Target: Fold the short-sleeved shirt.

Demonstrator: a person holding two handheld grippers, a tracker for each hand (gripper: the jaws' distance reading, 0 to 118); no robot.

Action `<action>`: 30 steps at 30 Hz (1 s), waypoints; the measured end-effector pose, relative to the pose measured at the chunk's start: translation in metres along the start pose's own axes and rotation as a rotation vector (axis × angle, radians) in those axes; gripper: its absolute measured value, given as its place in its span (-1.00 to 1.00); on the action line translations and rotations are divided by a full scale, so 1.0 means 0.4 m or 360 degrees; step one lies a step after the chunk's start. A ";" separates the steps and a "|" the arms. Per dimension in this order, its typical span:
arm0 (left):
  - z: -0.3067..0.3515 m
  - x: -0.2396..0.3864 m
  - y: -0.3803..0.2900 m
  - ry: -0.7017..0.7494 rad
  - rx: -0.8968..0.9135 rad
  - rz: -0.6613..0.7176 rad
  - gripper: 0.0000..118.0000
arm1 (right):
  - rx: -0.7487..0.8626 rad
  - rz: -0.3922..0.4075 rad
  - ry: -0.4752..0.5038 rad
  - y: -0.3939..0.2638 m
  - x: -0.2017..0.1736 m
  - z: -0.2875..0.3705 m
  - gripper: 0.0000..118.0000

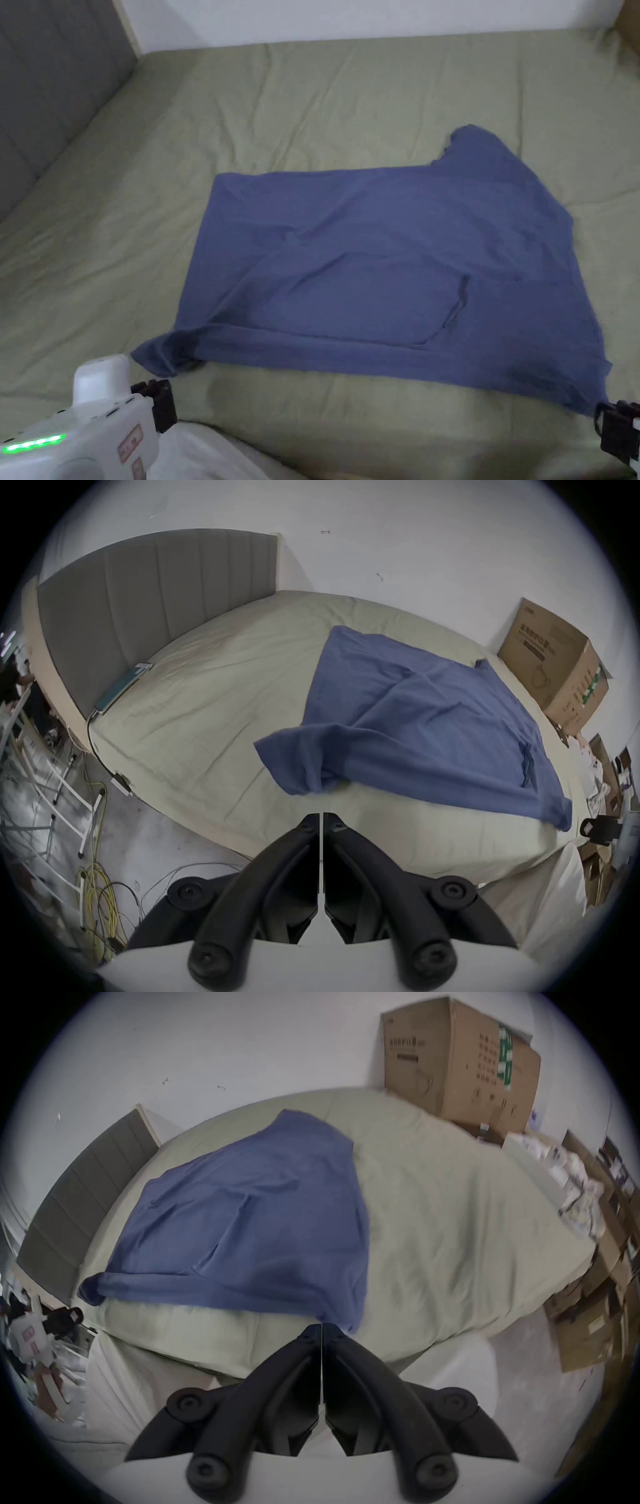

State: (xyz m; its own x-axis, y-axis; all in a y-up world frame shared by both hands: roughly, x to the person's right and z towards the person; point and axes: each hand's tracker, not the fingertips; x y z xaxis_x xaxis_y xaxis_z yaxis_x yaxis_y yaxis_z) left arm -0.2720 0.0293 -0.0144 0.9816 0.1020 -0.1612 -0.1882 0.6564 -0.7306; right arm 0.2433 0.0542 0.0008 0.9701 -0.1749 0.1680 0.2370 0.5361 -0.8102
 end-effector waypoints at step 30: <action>-0.131 0.005 0.135 0.0042 -0.0084 -0.0007 -0.91 | -0.0171 0.0145 0.0008 0.110 0.033 -0.155 -0.77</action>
State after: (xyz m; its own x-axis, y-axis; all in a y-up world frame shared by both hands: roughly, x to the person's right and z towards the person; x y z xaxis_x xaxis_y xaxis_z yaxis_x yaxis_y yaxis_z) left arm -0.2821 0.0256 -0.0890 0.9814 0.0793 -0.1747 -0.1860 0.6162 -0.7653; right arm 0.2632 0.0244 -0.0674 0.9870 -0.1342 0.0886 0.1411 0.4584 -0.8775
